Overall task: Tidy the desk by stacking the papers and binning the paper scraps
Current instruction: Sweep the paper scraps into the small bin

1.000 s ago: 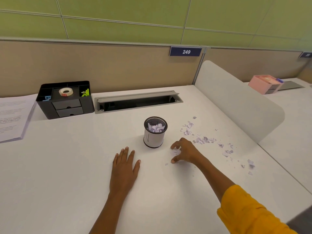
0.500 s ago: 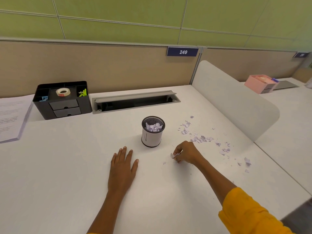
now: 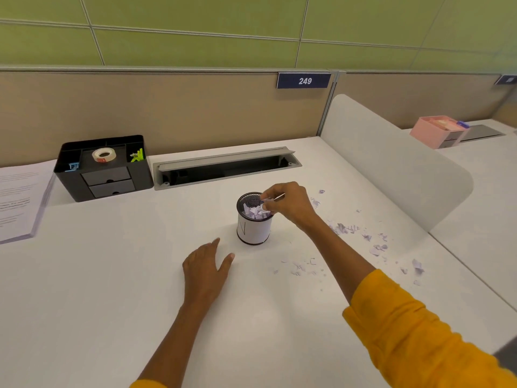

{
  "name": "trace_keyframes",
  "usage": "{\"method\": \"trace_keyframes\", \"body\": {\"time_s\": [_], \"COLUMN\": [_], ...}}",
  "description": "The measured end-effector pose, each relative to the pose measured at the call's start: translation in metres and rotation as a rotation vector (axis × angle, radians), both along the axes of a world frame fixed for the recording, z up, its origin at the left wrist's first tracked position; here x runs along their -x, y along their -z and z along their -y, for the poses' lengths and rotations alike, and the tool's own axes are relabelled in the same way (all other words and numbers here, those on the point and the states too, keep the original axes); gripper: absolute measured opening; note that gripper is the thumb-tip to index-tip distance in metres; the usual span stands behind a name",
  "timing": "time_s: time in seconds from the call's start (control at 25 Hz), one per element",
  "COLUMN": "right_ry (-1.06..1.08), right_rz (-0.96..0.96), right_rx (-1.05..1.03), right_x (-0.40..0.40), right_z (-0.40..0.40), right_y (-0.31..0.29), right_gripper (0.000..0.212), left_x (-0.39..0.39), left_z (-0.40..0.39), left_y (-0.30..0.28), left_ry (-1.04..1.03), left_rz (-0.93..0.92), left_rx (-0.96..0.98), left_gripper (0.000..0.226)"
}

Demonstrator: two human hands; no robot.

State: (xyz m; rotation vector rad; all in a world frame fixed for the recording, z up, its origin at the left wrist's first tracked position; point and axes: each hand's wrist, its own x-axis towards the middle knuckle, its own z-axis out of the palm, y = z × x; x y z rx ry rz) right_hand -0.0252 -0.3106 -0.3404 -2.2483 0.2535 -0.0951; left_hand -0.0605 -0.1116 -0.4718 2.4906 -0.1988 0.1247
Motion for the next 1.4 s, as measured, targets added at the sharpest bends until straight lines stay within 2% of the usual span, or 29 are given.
{"method": "trace_keyframes", "body": {"time_s": [0.04,0.12,0.24,0.32,0.4,0.52,0.64,0.72,0.84,0.92,1.04,1.16,1.28,1.4], "right_ry": [-0.012,-0.028,0.024,0.128,0.238,0.342,0.348,0.31,0.276,0.3,0.363,0.345,0.238,0.049], "right_rz": [-0.014,0.003,0.08,0.088,0.028,-0.188,-0.366,-0.357,-0.269,-0.263,-0.307,-0.224,-0.076,0.01], "right_rx": [-0.006,-0.034,-0.075,-0.075,-0.029,0.139,0.26,0.277,0.285,0.218,-0.008,-0.192,-0.34,-0.389], "right_x": [-0.003,-0.005,-0.004,-0.001,0.003,0.012,0.019,0.022,0.026,0.031,0.042,0.052,0.056,0.052], "right_z": [-0.003,-0.002,0.023,0.057,0.095,0.138,0.155,0.156,0.149,0.144,0.14,0.13,0.112,0.093], "right_y": [0.001,0.001,0.003,0.013,0.029,0.056,0.077,0.086,0.094,0.095,0.088,0.062,0.022,-0.014], "right_gripper": [0.029,0.031,0.023,0.019,0.022,0.03,0.039,0.04,0.022,0.014,0.017,0.009,0.01,0.011], "left_x": [-0.006,-0.021,-0.041,-0.049,-0.054,-0.058,-0.061,-0.061,-0.057,-0.051,-0.039,-0.025,-0.009,0.004], "left_z": [0.005,0.016,0.036,0.049,0.062,0.075,0.082,0.082,0.08,0.078,0.078,0.08,0.088,0.103], "left_y": [-0.009,-0.024,-0.039,-0.048,-0.053,-0.053,-0.051,-0.051,-0.056,-0.062,-0.066,-0.066,-0.07,-0.075], "left_ry": [-0.012,-0.006,0.029,0.075,0.115,0.122,0.085,0.063,0.04,0.032,0.05,0.07,0.127,0.197], "left_rz": [-0.047,-0.123,-0.154,-0.159,-0.173,-0.19,-0.169,-0.149,-0.132,-0.126,-0.135,-0.156,-0.175,-0.178], "left_rx": [0.078,0.238,0.37,0.437,0.489,0.549,0.561,0.538,0.543,0.589,0.607,0.624,0.606,0.565], "left_gripper": [0.072,0.084,0.104,0.11,0.111,0.112,0.106,0.1,0.095,0.095,0.095,0.096,0.097,0.101]}}
